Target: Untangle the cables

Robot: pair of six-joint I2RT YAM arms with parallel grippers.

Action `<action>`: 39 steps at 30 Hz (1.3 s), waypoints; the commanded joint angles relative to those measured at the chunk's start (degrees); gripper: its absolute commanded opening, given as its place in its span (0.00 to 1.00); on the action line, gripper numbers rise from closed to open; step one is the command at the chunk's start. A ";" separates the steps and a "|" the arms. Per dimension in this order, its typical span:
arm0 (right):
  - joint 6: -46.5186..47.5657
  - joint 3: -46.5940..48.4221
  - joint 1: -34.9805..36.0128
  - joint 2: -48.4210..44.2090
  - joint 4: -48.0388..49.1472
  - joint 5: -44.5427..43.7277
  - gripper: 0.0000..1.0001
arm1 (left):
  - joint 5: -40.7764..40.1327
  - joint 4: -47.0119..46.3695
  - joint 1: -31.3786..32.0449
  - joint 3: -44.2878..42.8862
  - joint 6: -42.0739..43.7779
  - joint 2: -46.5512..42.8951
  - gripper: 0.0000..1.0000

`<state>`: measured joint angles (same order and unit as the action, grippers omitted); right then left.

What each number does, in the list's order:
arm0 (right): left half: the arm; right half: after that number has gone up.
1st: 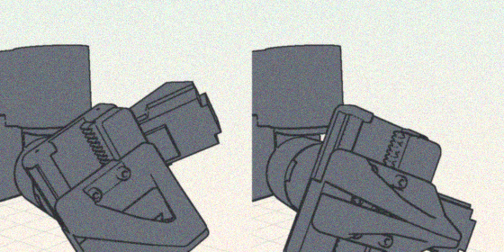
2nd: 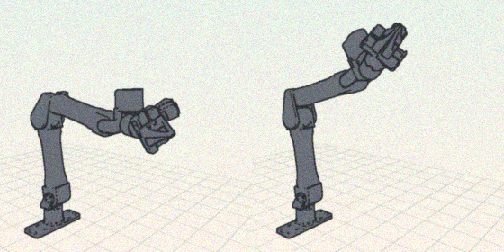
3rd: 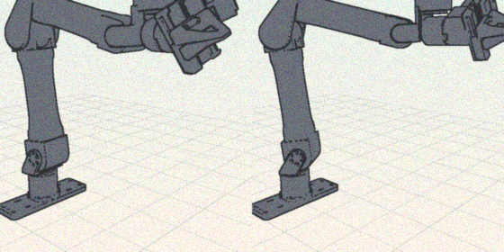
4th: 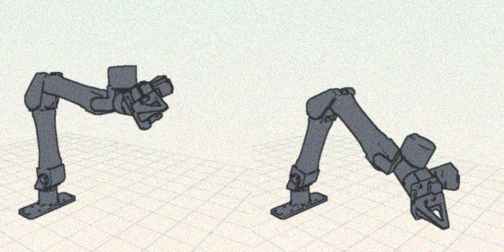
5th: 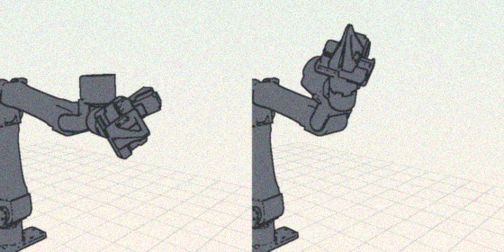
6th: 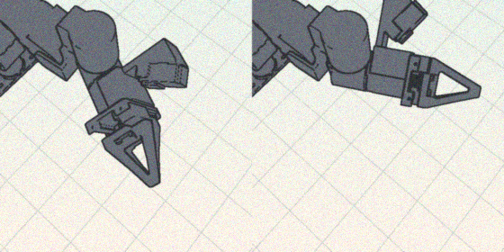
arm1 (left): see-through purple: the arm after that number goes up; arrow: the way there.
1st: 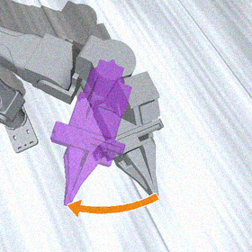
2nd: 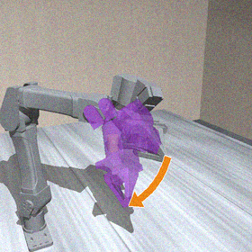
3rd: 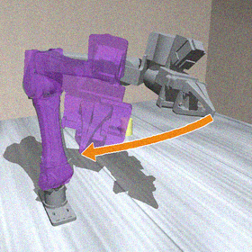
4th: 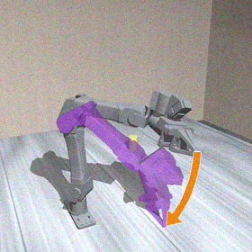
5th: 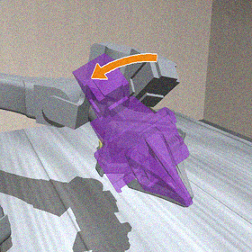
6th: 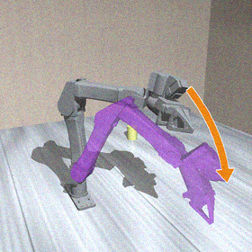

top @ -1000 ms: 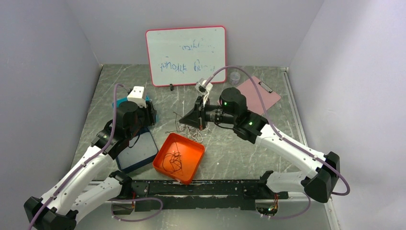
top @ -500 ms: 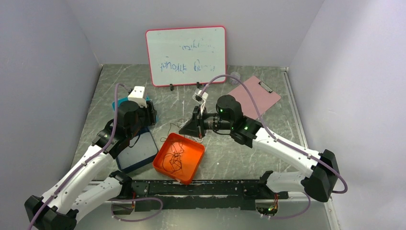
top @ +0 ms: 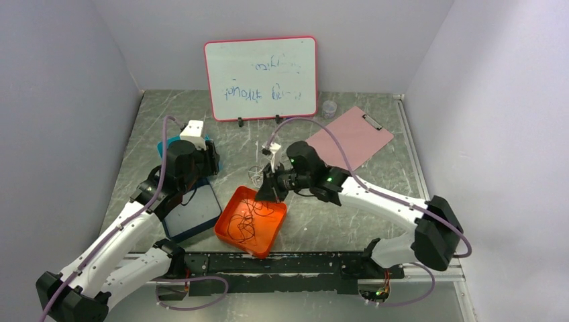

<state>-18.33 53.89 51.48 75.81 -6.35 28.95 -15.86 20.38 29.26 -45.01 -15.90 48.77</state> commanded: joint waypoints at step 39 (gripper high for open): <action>3.80 7.00 12.09 11.17 -6.41 -23.77 0.31 | 1.15 -1.37 -1.77 0.39 -0.35 -0.63 0.54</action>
<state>-14.26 59.88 63.48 92.07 -13.34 10.70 -14.79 20.36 28.42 -45.01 -15.92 48.80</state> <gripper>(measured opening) 0.253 0.529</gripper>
